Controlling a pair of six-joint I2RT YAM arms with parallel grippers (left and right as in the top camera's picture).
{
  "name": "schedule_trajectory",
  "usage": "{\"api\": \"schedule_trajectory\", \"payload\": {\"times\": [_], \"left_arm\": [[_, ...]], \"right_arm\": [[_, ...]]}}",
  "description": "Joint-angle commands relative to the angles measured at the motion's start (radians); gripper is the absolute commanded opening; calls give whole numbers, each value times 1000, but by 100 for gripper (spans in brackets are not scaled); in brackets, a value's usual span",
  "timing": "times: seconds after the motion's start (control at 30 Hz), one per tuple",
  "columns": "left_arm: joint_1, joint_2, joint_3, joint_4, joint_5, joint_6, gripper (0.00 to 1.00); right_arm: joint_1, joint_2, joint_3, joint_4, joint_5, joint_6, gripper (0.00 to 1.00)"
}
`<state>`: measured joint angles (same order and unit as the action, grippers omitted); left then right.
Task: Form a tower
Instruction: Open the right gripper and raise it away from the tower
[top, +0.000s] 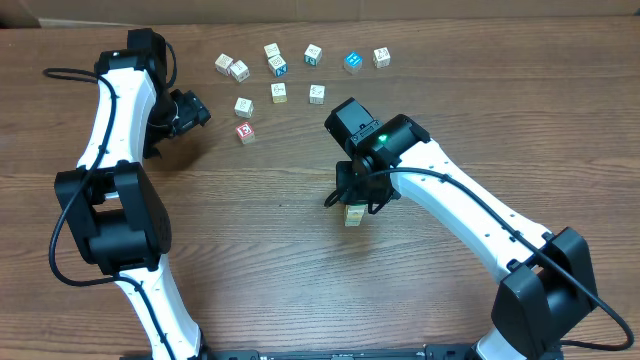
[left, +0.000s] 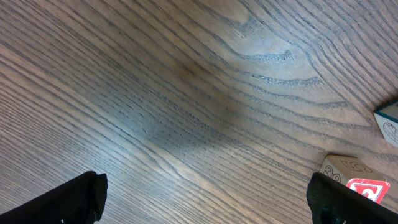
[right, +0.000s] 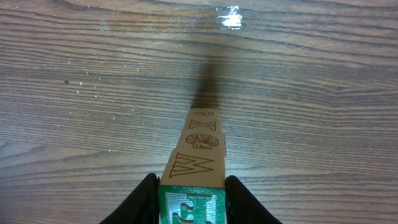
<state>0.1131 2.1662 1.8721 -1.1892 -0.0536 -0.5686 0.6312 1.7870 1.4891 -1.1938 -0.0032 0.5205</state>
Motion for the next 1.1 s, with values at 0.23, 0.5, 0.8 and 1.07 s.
{"api": "schedule_trajectory", "payload": {"times": [0.23,0.5,0.8,1.07], "left_arm": [[-3,-29,16,-3,-8,15,100],[-3,-29,16,-3,-8,15,99],[-3,-29,16,-3,-8,15,99],[-3,-29,16,-3,-8,15,100]], "right_arm": [[5,0,-3,-1,-2,11,42],[-25,0,-3,32,31,11,59],[-187,0,-3,180,48,3,94],[-329,0,-3,192,47,-4,100]]}}
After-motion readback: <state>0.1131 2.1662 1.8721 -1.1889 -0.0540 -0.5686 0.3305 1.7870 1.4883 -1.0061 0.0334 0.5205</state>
